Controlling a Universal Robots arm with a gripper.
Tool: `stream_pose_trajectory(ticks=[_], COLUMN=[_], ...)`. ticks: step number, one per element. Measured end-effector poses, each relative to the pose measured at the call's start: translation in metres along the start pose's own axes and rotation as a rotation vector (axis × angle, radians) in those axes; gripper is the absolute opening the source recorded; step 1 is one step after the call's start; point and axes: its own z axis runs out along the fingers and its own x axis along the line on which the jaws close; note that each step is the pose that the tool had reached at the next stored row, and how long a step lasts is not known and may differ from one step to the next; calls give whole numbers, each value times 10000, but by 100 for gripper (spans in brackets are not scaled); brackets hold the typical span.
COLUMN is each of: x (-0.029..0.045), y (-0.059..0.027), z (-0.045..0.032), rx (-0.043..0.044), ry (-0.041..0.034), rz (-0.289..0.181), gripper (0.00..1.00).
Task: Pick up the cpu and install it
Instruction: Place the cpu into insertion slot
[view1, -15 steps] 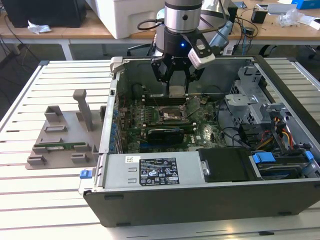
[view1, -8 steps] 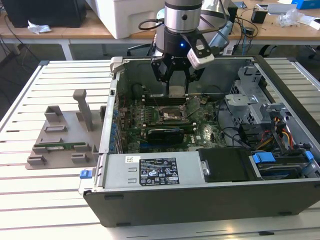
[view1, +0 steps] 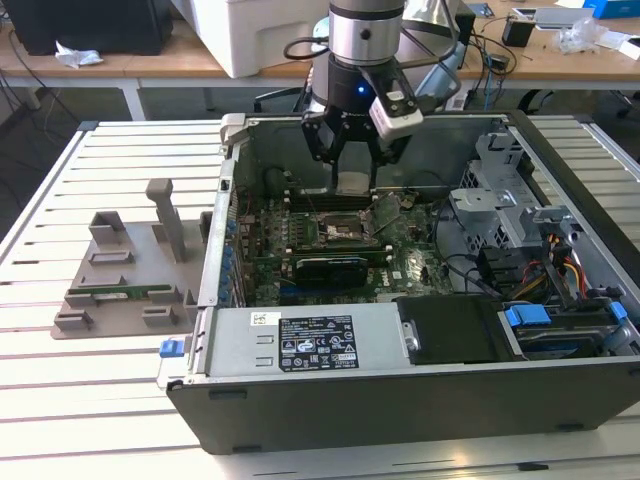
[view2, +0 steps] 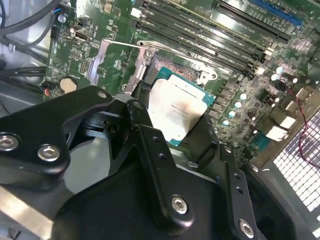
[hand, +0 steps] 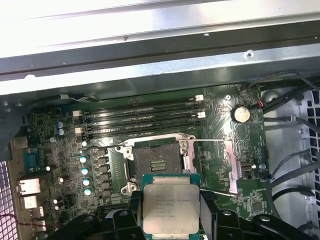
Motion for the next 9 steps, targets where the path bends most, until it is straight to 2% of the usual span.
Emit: stream_pose_trajectory(ticks=[5, 9], x=[0, 1], y=[0, 0], z=[0, 0], rx=[23, 40], ry=[7, 18], rz=[490, 1133], gripper=[55, 55])
